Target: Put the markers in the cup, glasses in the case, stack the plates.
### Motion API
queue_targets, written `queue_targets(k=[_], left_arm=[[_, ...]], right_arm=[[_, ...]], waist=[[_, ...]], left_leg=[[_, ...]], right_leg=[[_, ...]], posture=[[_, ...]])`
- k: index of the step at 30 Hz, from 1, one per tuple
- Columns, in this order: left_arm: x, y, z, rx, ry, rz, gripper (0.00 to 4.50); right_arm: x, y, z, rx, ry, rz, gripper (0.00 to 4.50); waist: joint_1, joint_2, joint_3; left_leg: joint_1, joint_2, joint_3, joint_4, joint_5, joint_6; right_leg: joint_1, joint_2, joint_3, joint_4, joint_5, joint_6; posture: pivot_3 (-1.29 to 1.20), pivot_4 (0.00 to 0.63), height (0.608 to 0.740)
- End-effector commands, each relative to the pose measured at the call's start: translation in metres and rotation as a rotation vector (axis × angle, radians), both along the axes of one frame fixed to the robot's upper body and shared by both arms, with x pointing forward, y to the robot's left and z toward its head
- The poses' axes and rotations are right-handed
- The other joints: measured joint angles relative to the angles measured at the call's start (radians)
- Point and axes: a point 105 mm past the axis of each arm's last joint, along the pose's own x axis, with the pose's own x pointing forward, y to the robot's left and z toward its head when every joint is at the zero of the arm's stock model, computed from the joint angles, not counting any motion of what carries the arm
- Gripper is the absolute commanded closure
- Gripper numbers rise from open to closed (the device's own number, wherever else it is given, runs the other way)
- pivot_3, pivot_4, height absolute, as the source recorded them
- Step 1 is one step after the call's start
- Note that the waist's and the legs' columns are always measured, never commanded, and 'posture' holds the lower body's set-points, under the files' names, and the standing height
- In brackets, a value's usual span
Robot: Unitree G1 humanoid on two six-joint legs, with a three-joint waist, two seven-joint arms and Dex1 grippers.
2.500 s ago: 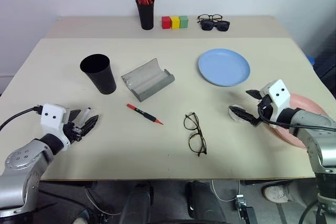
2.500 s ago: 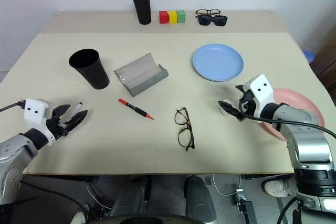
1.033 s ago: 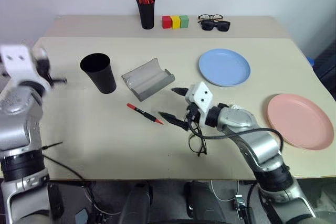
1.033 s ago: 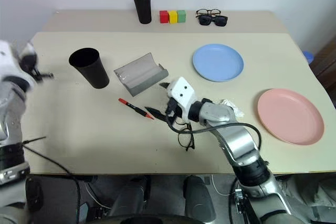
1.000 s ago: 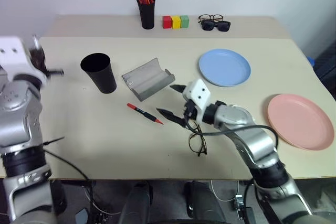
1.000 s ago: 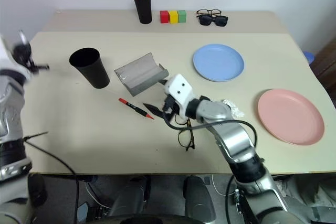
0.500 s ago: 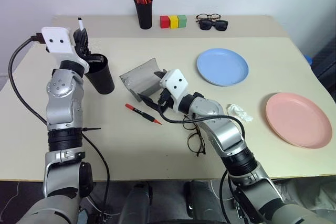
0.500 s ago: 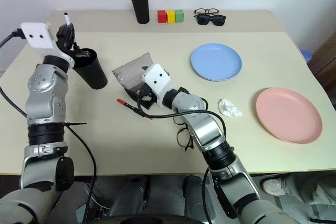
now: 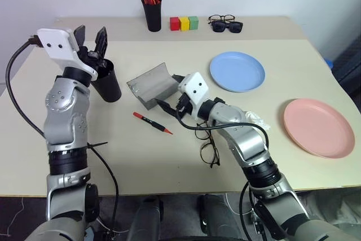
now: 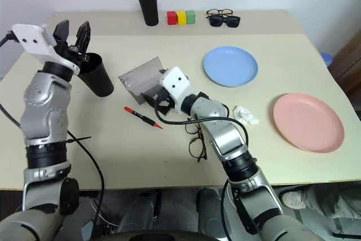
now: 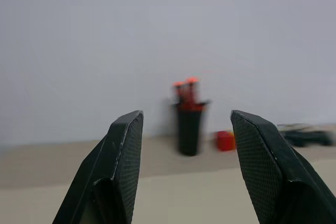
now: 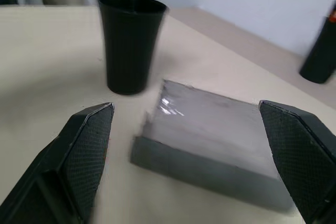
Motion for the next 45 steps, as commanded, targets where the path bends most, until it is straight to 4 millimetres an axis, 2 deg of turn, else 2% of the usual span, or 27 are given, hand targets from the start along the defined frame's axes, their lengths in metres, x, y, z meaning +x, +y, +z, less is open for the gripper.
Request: queue_targets(k=[1,3,4,7,11,14,17,20,23,26,28,33,36,38,40,43,45], left_arm=[[-0.035,-0.037,-0.002,0.075,0.071,-0.255,0.89],[-0.054,-0.054,-0.052,0.286,0.319,-0.326,0.03],[-0.063,-0.059,-0.068,0.354,0.388,-0.367,0.03],[-0.074,-0.065,-0.084,0.418,0.461,-0.447,0.03],[-0.08,-0.063,-0.125,0.734,0.575,-0.585,0.03],[-0.072,-0.058,-0.137,0.896,0.572,-0.649,0.03],[-0.055,-0.056,-0.145,1.032,0.556,-0.703,0.03],[-0.035,-0.062,-0.147,1.082,0.541,-0.756,0.03],[-0.026,-0.069,-0.151,1.084,0.569,-0.836,0.03],[-0.026,-0.074,-0.159,1.09,0.611,-0.926,0.89],[-0.027,-0.075,-0.163,1.117,0.634,-0.974,1.75],[-0.029,-0.077,-0.163,1.141,0.639,-1.03,4.4],[-0.019,-0.077,-0.152,1.105,0.565,-0.96,4.46],[-0.017,-0.079,-0.126,0.944,0.514,-0.942,4.46],[-0.02,-0.082,-0.092,0.735,0.453,-0.952,4.46],[-0.016,-0.079,-0.032,0.461,0.253,-0.869,4.46],[0.001,-0.057,0.024,0.274,0.039,-0.608,4.46]], right_arm=[[0.005,-0.026,0.01,0.012,-0.04,-0.05,0.0],[0.006,-0.05,0.007,-0.018,-0.026,-0.07,0.0],[0.005,-0.057,0.006,-0.032,-0.018,-0.065,0.0],[-0.001,-0.061,0.002,-0.065,0.001,-0.025,0.0],[-0.007,-0.058,-0.004,-0.089,0.029,0.029,0.0],[-0.009,-0.053,-0.007,-0.094,0.035,0.053,0.0],[-0.012,-0.048,-0.007,-0.09,0.036,0.064,0.0],[-0.016,-0.045,-0.009,-0.079,0.04,0.064,0.0],[-0.02,-0.042,-0.012,-0.077,0.043,0.061,0.0],[-0.024,-0.044,-0.013,-0.071,0.053,0.057,0.0],[-0.029,-0.046,-0.014,-0.076,0.065,0.067,0.0],[-0.038,-0.052,-0.02,-0.104,0.106,0.095,0.0],[-0.04,-0.054,-0.022,-0.119,0.112,0.097,0.0],[-0.04,-0.054,-0.022,-0.121,0.113,0.093,0.0],[-0.041,-0.055,-0.023,-0.121,0.113,0.094,0.0],[-0.04,-0.054,-0.023,-0.123,0.111,0.097,0.0],[-0.037,-0.05,-0.019,-0.115,0.101,0.105,0.0]], waist=[[-0.001,0.0,0.0],[-0.003,0.001,0.0],[-0.003,0.003,0.001],[0.001,0.004,0.001],[-0.002,0.005,0.001],[0.001,0.005,0.001],[0.007,0.005,0.001],[0.01,0.005,0.001],[0.009,0.004,0.001],[-0.001,0.004,0.001],[-0.002,0.005,0.001],[0.0,0.004,0.001],[0.0,0.004,0.001],[-0.001,0.004,0.001],[-0.001,0.004,0.001],[0.0,0.004,0.001],[0.003,0.003,0.002]], left_leg=[[0.0,0.0,0.0,0.0,0.0,0.0],[0.0,0.001,0.0,0.0,0.0,0.0],[0.001,0.001,0.001,0.0,0.0,0.0],[0.001,0.001,0.001,0.0,0.0,0.001],[0.002,0.002,0.001,0.0,0.0,0.001],[0.002,0.002,0.002,0.0,0.0,0.001],[0.001,0.002,0.002,0.0,0.0,0.001],[0.0,0.002,0.002,0.0,0.0,0.001],[0.0,0.001,0.002,0.0,0.0,0.001],[0.0,0.002,0.001,0.0,-0.001,0.001],[0.0,0.002,0.001,0.0,-0.001,0.002],[0.0,0.002,0.001,0.001,-0.001,0.002],[0.0,0.002,0.001,0.001,-0.001,0.002],[0.0,0.002,0.001,0.001,-0.001,0.002],[0.0,0.002,0.001,0.001,-0.001,0.002],[0.0,0.002,0.0,0.001,-0.001,0.002],[0.0,0.002,0.0,0.002,-0.001,0.002]], right_leg=[[0.0,0.0,0.0,0.0,0.0,0.0],[0.0,0.0,0.0,0.0,0.0,0.0],[0.001,0.0,0.001,0.0,0.0,0.0],[0.001,0.001,0.001,0.0,0.0,-0.001],[0.001,0.003,0.001,0.0,-0.002,-0.005],[0.001,0.003,0.001,0.0,-0.003,-0.006],[0.001,0.002,0.0,-0.001,-0.002,-0.005],[0.001,0.002,0.0,-0.002,-0.001,-0.002],[0.001,0.002,0.0,-0.002,-0.001,-0.002],[0.0,0.002,0.0,-0.001,-0.001,-0.002],[-0.001,0.002,0.0,0.0,-0.001,-0.002],[0.0,0.002,0.0,0.0,-0.001,-0.002],[0.0,0.002,0.0,0.0,-0.001,-0.001],[0.0,0.002,0.0,0.001,-0.001,-0.001],[0.0,0.002,0.0,0.001,-0.001,-0.001],[0.0,0.002,0.0,0.001,-0.001,-0.001],[0.001,0.001,0.0,0.001,-0.001,-0.001]], posture=[[0.0,0.15,0.74],[0.0,0.15,0.74],[0.0,0.15,0.74],[0.0,0.15,0.74],[0.0,0.15,0.74],[0.0,0.15,0.74],[0.0,0.15,0.74],[0.0,0.15,0.74],[0.0,0.15,0.74],[0.0,0.15,0.74],[0.0,0.15,0.74],[0.0,0.15,0.74],[0.0,0.15,0.74],[0.0,0.15,0.74],[0.0,0.15,0.74],[0.0,0.15,0.74],[0.0,0.15,0.74]])
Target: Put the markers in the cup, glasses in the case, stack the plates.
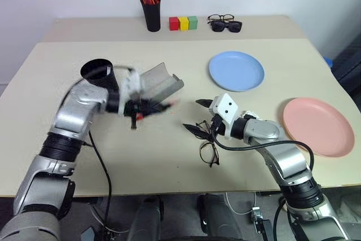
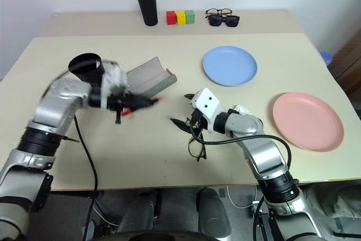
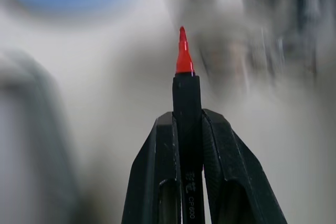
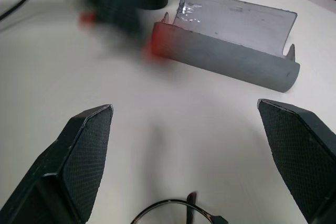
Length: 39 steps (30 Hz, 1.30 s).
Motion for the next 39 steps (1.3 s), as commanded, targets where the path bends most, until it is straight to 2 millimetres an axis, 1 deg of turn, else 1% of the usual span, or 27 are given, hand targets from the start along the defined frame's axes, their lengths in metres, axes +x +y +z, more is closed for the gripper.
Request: queue_targets(k=[1,2,5,6,7,9,12,16,21,23,27,28,30,32,33,36,37,39], left_arm=[[0.018,0.038,0.091,-0.34,-0.28,0.356,4.46],[0.024,0.051,0.102,-0.395,-0.314,0.469,4.46],[0.035,0.085,0.114,-0.432,-0.456,0.768,4.46],[0.036,0.092,0.115,-0.438,-0.485,0.826,4.46],[0.039,0.105,0.111,-0.427,-0.518,0.934,4.46],[0.042,0.117,0.099,-0.408,-0.543,1.043,4.46],[0.042,0.121,0.085,-0.409,-0.534,1.087,4.46],[0.043,0.131,0.06,-0.407,-0.499,1.14,4.46],[0.046,0.131,0.032,-0.389,-0.444,1.152,4.46],[0.047,0.129,0.026,-0.387,-0.428,1.151,4.46],[0.047,0.128,0.024,-0.403,-0.419,1.154,4.46],[0.048,0.128,0.024,-0.403,-0.418,1.157,3.71],[0.048,0.127,0.023,-0.402,-0.419,1.16,3.01],[0.049,0.126,0.023,-0.405,-0.419,1.16,2.1],[0.047,0.125,0.027,-0.427,-0.429,1.147,1.65],[0.042,0.119,0.038,-0.477,-0.444,1.105,1.65],[0.038,0.109,0.046,-0.491,-0.449,1.037,1.65],[0.032,0.091,0.056,-0.499,-0.434,0.915,1.65]], right_arm=[[0.001,0.007,0.019,0.029,-0.068,0.029,0.0],[0.001,0.009,0.021,0.036,-0.072,0.034,0.0],[0.002,0.018,0.024,0.056,-0.078,0.052,0.0],[0.002,0.02,0.025,0.06,-0.079,0.057,0.0],[0.0,0.025,0.025,0.068,-0.078,0.072,0.0],[-0.002,0.032,0.027,0.08,-0.076,0.096,0.0],[-0.004,0.038,0.028,0.09,-0.076,0.116,0.0],[-0.006,0.041,0.029,0.098,-0.076,0.128,0.0],[-0.007,0.041,0.03,0.097,-0.076,0.129,0.0],[-0.007,0.04,0.03,0.095,-0.078,0.127,0.0],[-0.007,0.039,0.03,0.093,-0.079,0.126,0.0],[-0.007,0.039,0.031,0.093,-0.079,0.127,0.0],[-0.008,0.04,0.031,0.093,-0.08,0.128,0.0],[-0.008,0.04,0.031,0.093,-0.081,0.129,0.0],[-0.008,0.04,0.031,0.092,-0.081,0.127,0.0],[-0.007,0.038,0.031,0.089,-0.081,0.122,0.0],[-0.007,0.036,0.031,0.084,-0.082,0.117,0.0],[-0.007,0.033,0.031,0.077,-0.083,0.11,0.0]], waist=[[0.002,-0.001,0.0],[0.0,-0.001,0.0],[-0.003,0.0,-0.001],[-0.002,0.0,-0.001],[0.0,0.0,-0.001],[0.0,0.0,-0.001],[0.004,0.0,-0.001],[0.007,-0.001,-0.001],[0.007,-0.001,-0.001],[0.005,-0.001,-0.001],[0.004,-0.001,-0.001],[0.004,-0.001,-0.001],[0.004,-0.001,-0.001],[0.004,-0.001,-0.001],[0.004,-0.001,-0.001],[0.004,-0.001,-0.001],[0.004,-0.001,-0.001],[0.004,-0.001,-0.001]], left_leg=[[0.0,0.0,-0.001,0.001,0.0,0.0],[0.0,0.0,-0.001,0.001,0.0,0.0],[0.002,0.0,0.0,0.0,0.0,0.0],[0.002,0.0,0.0,0.0,0.0,0.0],[0.002,0.0,0.0,-0.001,0.0,0.0],[0.002,-0.001,0.0,0.0,0.0,0.0],[0.001,-0.001,0.0,0.0,0.0,-0.001],[0.001,-0.001,0.0,0.001,0.0,-0.001],[0.001,-0.001,0.0,0.0,0.0,-0.001],[0.001,-0.001,0.0,0.0,0.0,-0.001],[0.001,-0.001,0.0,0.0,0.0,-0.001],[0.001,-0.001,0.0,0.0,0.0,-0.001],[0.001,-0.001,0.0,0.0,0.0,-0.001],[0.001,-0.001,0.0,0.0,0.0,-0.001],[0.001,-0.001,0.0,0.0,0.0,-0.001],[0.001,-0.001,0.0,0.0,0.0,-0.001],[0.001,-0.001,0.0,0.0,0.0,-0.001],[0.001,-0.001,0.0,0.001,0.0,-0.001]], right_leg=[[0.0,0.0,-0.001,0.0,0.0,0.0],[0.0,0.0,-0.001,0.0,0.0,0.0],[0.001,0.0,0.0,0.0,0.0,0.001],[0.001,0.0,0.0,0.001,0.0,0.001],[0.0,0.0,0.0,0.002,0.0,0.0],[0.0,0.0,0.0,0.002,0.0,0.0],[0.0,0.0,0.0,0.001,0.001,0.001],[0.0,-0.001,0.0,0.001,0.001,0.001],[0.001,-0.001,0.0,0.001,0.001,0.001],[0.0,0.0,0.0,0.001,0.001,0.001],[0.0,0.0,0.0,0.001,0.001,0.001],[0.0,0.0,0.0,0.001,0.001,0.001],[0.0,0.0,0.0,0.001,0.001,0.001],[0.0,0.0,0.0,0.001,0.001,0.001],[0.0,0.0,0.0,0.001,0.001,0.001],[0.0,0.0,0.0,0.001,0.001,0.001],[0.0,0.0,0.0,0.001,0.001,0.001],[0.0,-0.001,0.0,0.001,0.001,0.001]], posture=[[0.0,0.15,0.74],[0.0,0.15,0.74],[0.0,0.15,0.74],[0.0,0.15,0.74],[0.0,0.15,0.74],[0.0,0.15,0.74],[0.0,0.15,0.74],[0.0,0.15,0.74],[0.0,0.15,0.74],[0.0,0.15,0.74],[0.0,0.15,0.74],[0.0,0.15,0.74],[0.0,0.15,0.74],[0.0,0.15,0.74],[0.0,0.15,0.74],[0.0,0.15,0.74],[0.0,0.15,0.74],[0.0,0.15,0.74]])
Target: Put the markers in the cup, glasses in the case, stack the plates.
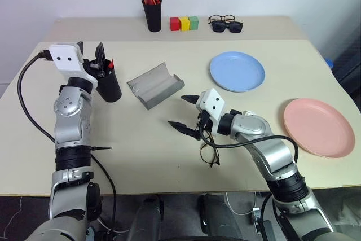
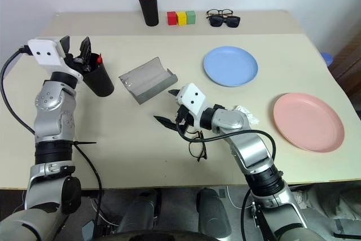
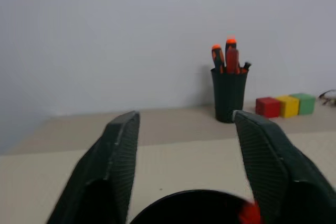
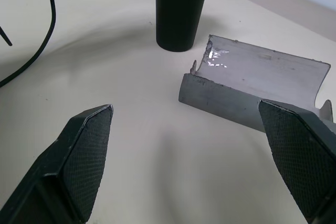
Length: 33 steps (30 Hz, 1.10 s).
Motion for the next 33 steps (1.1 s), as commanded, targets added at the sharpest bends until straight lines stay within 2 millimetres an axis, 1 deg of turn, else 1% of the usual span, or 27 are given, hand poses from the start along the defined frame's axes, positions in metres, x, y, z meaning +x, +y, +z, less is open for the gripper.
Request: queue_targets(k=[1,2,4,5,7,8,9,12,14,16,19,20,21,22,23,25,27,28,29,31,32,33], left_arm=[[-0.017,-0.038,0.039,0.056,-0.092,-0.233,1.65],[-0.019,-0.047,0.039,0.075,-0.074,-0.285,1.65],[-0.024,-0.075,0.032,0.16,0.016,-0.441,1.11],[-0.026,-0.089,0.025,0.205,0.083,-0.507,0.77],[-0.024,-0.118,-0.016,0.394,0.328,-0.602,0.02],[-0.022,-0.126,-0.038,0.447,0.454,-0.629,0.02],[-0.02,-0.13,-0.053,0.471,0.546,-0.637,0.02],[-0.004,-0.127,-0.082,0.486,0.7,-0.579,0.02],[0.004,-0.125,-0.095,0.496,0.768,-0.554,0.02],[0.009,-0.127,-0.104,0.475,0.821,-0.569,0.02],[0.016,-0.128,-0.108,0.453,0.837,-0.578,0.8],[0.016,-0.13,-0.107,0.45,0.836,-0.593,1.26],[0.016,-0.131,-0.107,0.452,0.834,-0.605,1.63],[0.016,-0.131,-0.107,0.454,0.832,-0.613,2.25],[0.016,-0.132,-0.106,0.458,0.829,-0.619,2.57],[0.012,-0.135,-0.102,0.485,0.795,-0.669,3.62],[0.005,-0.139,-0.099,0.532,0.755,-0.737,4.47],[0.0,-0.141,-0.096,0.564,0.72,-0.775,4.47],[-0.013,-0.146,-0.091,0.622,0.659,-0.873,4.47],[-0.046,-0.15,-0.092,0.77,0.584,-1.083,4.47],[-0.056,-0.149,-0.094,0.822,0.577,-1.136,4.47],[-0.059,-0.147,-0.098,0.852,0.591,-1.149,4.47]], right_arm=[[-0.004,-0.004,0.015,0.014,-0.055,0.007,0.0],[-0.003,-0.005,0.015,0.012,-0.055,0.004,0.0],[-0.002,-0.009,0.015,0.005,-0.059,-0.008,0.0],[-0.001,-0.011,0.016,0.001,-0.061,-0.015,0.0],[0.001,-0.019,0.018,-0.014,-0.069,-0.031,0.0],[0.001,-0.023,0.018,-0.022,-0.071,-0.037,0.0],[0.001,-0.026,0.019,-0.03,-0.074,-0.041,0.0],[-0.004,-0.035,0.022,-0.045,-0.078,-0.042,0.0],[-0.006,-0.038,0.023,-0.048,-0.079,-0.044,0.0],[-0.007,-0.041,0.024,-0.055,-0.08,-0.053,0.0],[-0.008,-0.044,0.022,-0.06,-0.081,-0.072,0.0],[-0.008,-0.044,0.022,-0.06,-0.08,-0.077,0.0],[-0.009,-0.044,0.021,-0.06,-0.08,-0.081,0.0],[-0.009,-0.044,0.021,-0.061,-0.079,-0.085,0.0],[-0.01,-0.045,0.021,-0.061,-0.078,-0.088,0.0],[-0.012,-0.045,0.02,-0.061,-0.075,-0.093,0.0],[-0.012,-0.046,0.02,-0.066,-0.074,-0.097,0.0],[-0.012,-0.047,0.02,-0.069,-0.074,-0.1,0.0],[-0.013,-0.049,0.02,-0.074,-0.075,-0.103,0.0],[-0.015,-0.052,0.022,-0.09,-0.072,-0.102,0.0],[-0.017,-0.054,0.022,-0.1,-0.06,-0.098,0.0],[-0.019,-0.056,0.021,-0.11,-0.043,-0.092,0.0]], waist=[[0.0,0.0,0.0],[0.0,0.0,0.0],[-0.001,0.0,0.0],[-0.002,0.0,0.0],[-0.002,0.0,0.0],[-0.002,0.001,0.0],[-0.002,0.001,0.0],[-0.007,0.0,0.0],[-0.008,0.0,0.0],[-0.008,0.0,0.0],[-0.003,0.0,0.0],[-0.002,0.0,0.0],[-0.002,0.0,0.0],[-0.002,0.0,0.0],[-0.001,0.0,0.0],[-0.001,0.0,0.0],[-0.003,0.0,0.0],[-0.004,0.0,0.0],[-0.006,0.0,0.0],[-0.007,0.001,0.0],[-0.006,0.001,0.0],[-0.003,0.001,0.0]], left_leg=[[0.0,0.0,0.0,0.0,0.0,0.0],[0.0,0.0,0.0,0.0,0.0,0.0],[0.0,0.0,0.0,0.0,0.0,0.0],[0.0,0.0,0.0,0.0,0.0,0.0],[0.0,0.0,0.0,0.0,0.0,0.0],[0.001,0.0,0.0,0.0,0.0,0.0],[0.001,0.0,0.0,0.0,0.0,0.0],[0.001,0.0,0.0,0.0,0.0,0.0],[0.001,0.0,0.0,-0.001,0.0,0.0],[0.001,0.0,0.0,-0.001,0.0,0.0],[0.0,0.0,0.0,-0.001,0.0,0.0],[0.0,0.0,0.0,-0.001,0.0,0.0],[0.0,0.0,0.0,0.0,0.0,0.0],[0.0,0.0,0.0,0.0,0.0,0.0],[0.0,0.0,0.0,-0.001,0.0,0.0],[0.0,0.0,0.0,-0.001,0.0,0.0],[0.0,0.0,0.0,-0.001,0.0,0.0],[0.0,0.0,0.0,-0.001,0.0,0.0],[0.0,0.0,0.0,-0.001,0.0,0.0],[0.0,0.0,0.0,-0.001,0.0,0.0],[0.0,0.0,0.001,-0.002,0.0,0.0],[0.0,0.0,0.001,-0.002,0.0,0.0]], right_leg=[[0.0,0.0,0.0,0.0,0.0,0.0],[0.0,0.0,0.0,0.0,0.0,0.0],[0.0,0.0,0.0,0.0,0.0,0.0],[0.0,0.0,0.0,0.0,0.0,0.0],[0.001,0.0,0.0,0.0,0.0,0.0],[0.001,0.0,0.0,0.0,0.0,0.0],[0.001,0.0,0.0,0.0,0.0,0.0],[0.001,0.0,0.0,0.0,0.0,0.0],[0.0,0.001,0.0,0.001,0.0,0.0],[0.0,0.001,0.0,0.001,0.0,0.0],[0.0,0.0,0.0,0.0,0.0,0.0],[0.0,0.0,0.0,0.0,0.0,0.0],[0.0,0.0,0.0,0.0,0.0,0.0],[0.0,0.0,0.0,0.0,0.0,0.0],[0.0,0.0,0.0,0.0,0.0,0.0],[0.0,0.0,0.0,0.0,0.0,0.0],[0.0,0.0,0.0,0.0,0.0,0.0],[0.0,0.0,0.0,0.0,0.0,0.0],[0.0,0.0,0.0,0.0,0.0,0.0],[-0.001,0.0,0.0,0.0,0.0,0.0],[-0.001,0.0,0.0,-0.001,0.0,0.0],[-0.001,0.0,0.001,-0.001,0.0,-0.001]], posture=[[0.0,0.15,0.74],[0.0,0.15,0.74],[0.0,0.15,0.74],[0.0,0.15,0.74],[0.0,0.15,0.74],[0.0,0.15,0.74],[0.0,0.15,0.74],[0.0,0.15,0.74],[0.0,0.15,0.74],[0.0,0.15,0.74],[0.0,0.15,0.74],[0.0,0.15,0.74],[0.0,0.15,0.74],[0.0,0.15,0.74],[0.0,0.15,0.74],[0.0,0.15,0.74],[0.0,0.15,0.74],[0.0,0.15,0.74],[0.0,0.15,0.74],[0.0,0.15,0.74],[0.0,0.15,0.74],[0.0,0.15,0.74]])
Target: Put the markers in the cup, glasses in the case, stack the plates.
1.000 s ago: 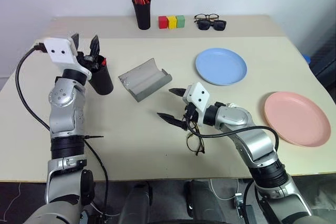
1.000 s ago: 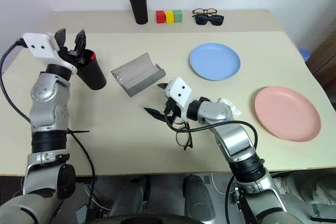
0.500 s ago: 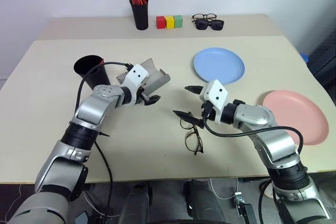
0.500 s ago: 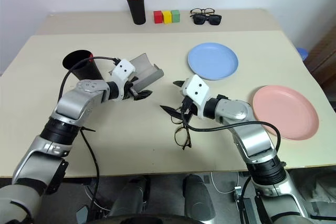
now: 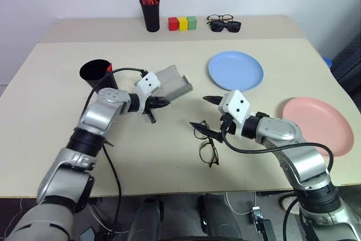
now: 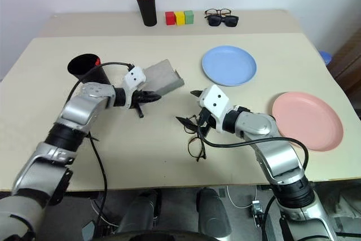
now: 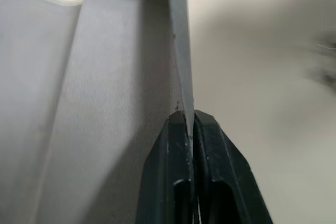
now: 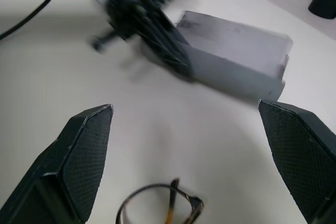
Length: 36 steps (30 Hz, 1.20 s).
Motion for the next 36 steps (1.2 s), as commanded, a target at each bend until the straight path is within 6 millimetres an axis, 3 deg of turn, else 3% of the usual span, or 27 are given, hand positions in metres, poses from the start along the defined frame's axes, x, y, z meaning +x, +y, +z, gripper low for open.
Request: queue_targets(k=[1,7,14,17,19,22,24,26,32,36], left_arm=[[-0.021,-0.007,0.005,0.063,-0.046,-0.194,4.47],[-0.021,0.004,-0.008,0.168,-0.067,-0.284,4.47],[-0.008,0.003,0.0,0.14,-0.167,-0.242,1.15],[-0.005,0.004,0.016,0.072,-0.206,-0.204,1.15],[-0.013,0.011,0.029,0.005,-0.225,-0.18,1.15],[-0.026,0.02,0.033,-0.046,-0.223,-0.137,1.15],[-0.035,0.025,0.031,-0.077,-0.208,-0.093,1.07],[-0.041,0.028,0.031,-0.101,-0.201,-0.056,1.07],[-0.058,0.046,0.019,-0.14,-0.131,0.102,1.07],[-0.064,0.06,0.013,-0.15,-0.108,0.193,1.07]], right_arm=[[-0.01,-0.004,0.015,-0.003,-0.009,0.024,0.0],[-0.024,-0.018,-0.004,0.014,0.227,-0.034,0.0],[-0.037,-0.03,-0.027,0.089,0.486,-0.149,0.0],[-0.037,-0.033,-0.04,0.084,0.558,-0.21,0.0],[-0.033,-0.033,-0.049,0.104,0.595,-0.265,0.0],[-0.031,-0.032,-0.055,0.118,0.625,-0.302,0.0],[-0.03,-0.03,-0.058,0.129,0.642,-0.316,0.51],[-0.03,-0.029,-0.059,0.144,0.658,-0.325,1.32],[-0.028,-0.029,-0.055,0.156,0.664,-0.325,4.43],[-0.025,-0.033,-0.044,0.105,0.6,-0.31,4.48]], waist=[[0.009,0.0,0.0],[0.029,0.0,0.0],[0.028,0.0,0.0],[0.026,0.0,0.0],[0.021,0.0,0.0],[0.019,0.001,0.0],[0.021,0.001,-0.001],[0.024,0.001,-0.001],[0.024,0.001,-0.001],[0.025,0.001,-0.001]], left_leg=[[0.0,0.0,0.0,0.0,0.0,0.0],[-0.001,0.0,0.0,0.002,0.0,0.001],[-0.001,0.0,0.0,0.002,-0.001,0.001],[-0.001,0.0,0.0,0.002,-0.001,0.001],[-0.001,0.0,0.0,0.002,-0.001,0.001],[-0.001,0.001,0.0,0.001,-0.001,0.002],[0.0,0.0,0.0,0.001,-0.001,0.002],[0.0,0.0,0.0,0.002,-0.001,0.002],[0.0,0.0,0.0,0.002,-0.001,0.002],[0.001,0.001,0.0,0.001,-0.001,0.002]], right_leg=[[0.0,0.0,0.0,0.0,0.0,0.0],[0.002,0.0,0.0,-0.003,0.0,0.0],[0.002,0.0,0.0,-0.002,0.0,0.0],[0.002,0.0,0.0,-0.001,0.0,0.0],[0.002,0.0,0.0,-0.001,0.0,0.0],[0.001,0.0,0.0,-0.001,0.0,0.0],[0.001,0.0,0.0,-0.001,0.0,0.0],[0.001,0.0,0.0,-0.001,0.0,0.0],[0.002,0.0,0.0,-0.001,0.0,0.0],[0.002,0.0,0.0,-0.001,0.0,0.0]], posture=[[0.0,0.15,0.74],[0.0,0.15,0.74],[0.0,0.15,0.74],[0.0,0.15,0.74],[0.0,0.15,0.74],[0.0,0.15,0.74],[0.0,0.15,0.74],[0.0,0.15,0.74],[0.0,0.15,0.74],[0.0,0.15,0.74]])
